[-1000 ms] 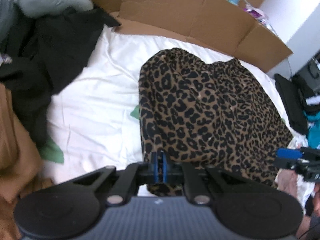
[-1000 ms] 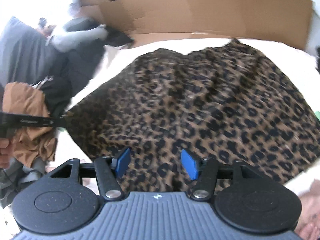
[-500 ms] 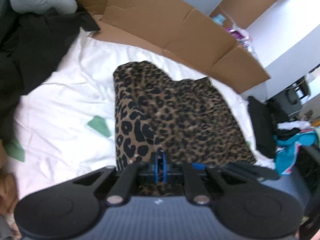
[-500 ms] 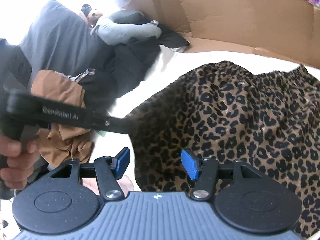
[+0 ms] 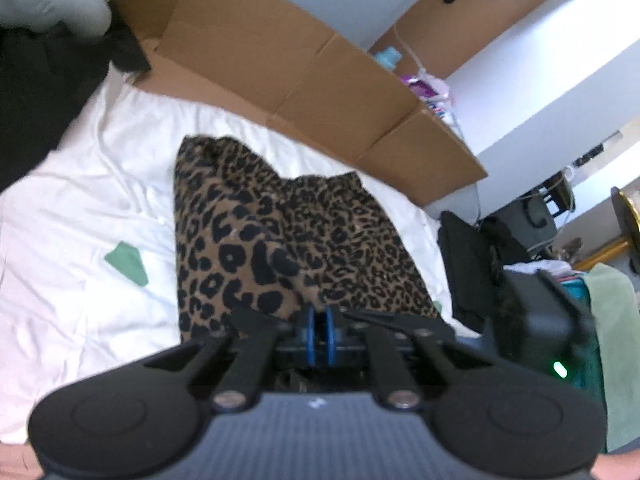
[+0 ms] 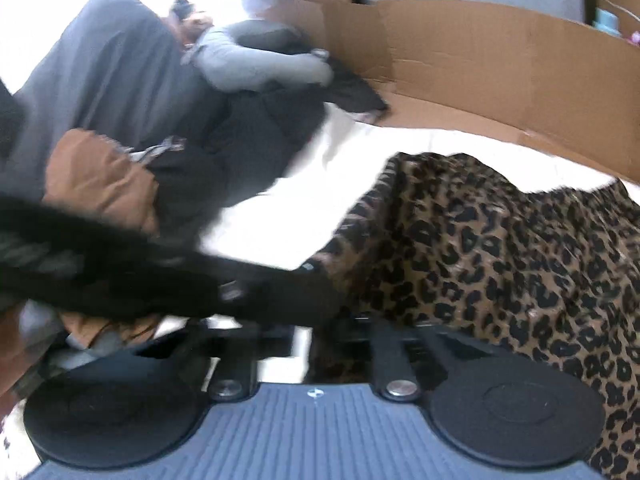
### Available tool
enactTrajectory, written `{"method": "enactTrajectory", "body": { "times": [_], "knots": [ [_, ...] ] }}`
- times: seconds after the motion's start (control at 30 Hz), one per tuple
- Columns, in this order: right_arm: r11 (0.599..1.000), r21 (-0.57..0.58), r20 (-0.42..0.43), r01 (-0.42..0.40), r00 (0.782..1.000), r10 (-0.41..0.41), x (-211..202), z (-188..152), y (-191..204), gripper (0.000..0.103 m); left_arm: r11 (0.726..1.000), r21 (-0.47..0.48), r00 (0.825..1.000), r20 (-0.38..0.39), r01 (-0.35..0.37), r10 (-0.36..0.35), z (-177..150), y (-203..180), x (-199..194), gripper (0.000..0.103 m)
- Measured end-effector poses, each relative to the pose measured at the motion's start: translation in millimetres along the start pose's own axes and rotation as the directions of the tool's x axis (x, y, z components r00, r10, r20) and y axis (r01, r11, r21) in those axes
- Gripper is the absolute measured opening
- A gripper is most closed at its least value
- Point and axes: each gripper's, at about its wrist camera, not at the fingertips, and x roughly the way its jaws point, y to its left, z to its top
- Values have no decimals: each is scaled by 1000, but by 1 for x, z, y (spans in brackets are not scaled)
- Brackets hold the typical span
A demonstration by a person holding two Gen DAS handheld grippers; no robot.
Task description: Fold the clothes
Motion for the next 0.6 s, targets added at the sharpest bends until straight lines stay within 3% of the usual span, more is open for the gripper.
{"method": "enactTrajectory", "body": {
  "times": [0.03, 0.13, 0.2, 0.5, 0.6],
  "knots": [
    [1000, 26, 1, 7, 1000, -7, 0, 0, -5, 1, 1000, 1, 1000, 18, -26, 26, 0, 0, -4, 10],
    [998, 65, -3, 22, 1000, -22, -2, -1, -20, 1, 994, 18, 992, 66, -107, 105, 2, 2, -14, 27],
    [998, 60, -9, 24, 1000, -24, -4, 1, -30, 1, 990, 11, 988, 62, -141, 141, 2, 9, -11, 36],
    [998, -66, -97, 1, 995, -7, -26, 12, -66, 1, 973, -2, 973, -21, -230, 229, -13, 28, 20, 36],
    [998, -59, -114, -6, 993, -1, -34, 11, -80, 0, 969, 6, 968, -47, -247, 247, -19, 30, 30, 39]
  ]
}}
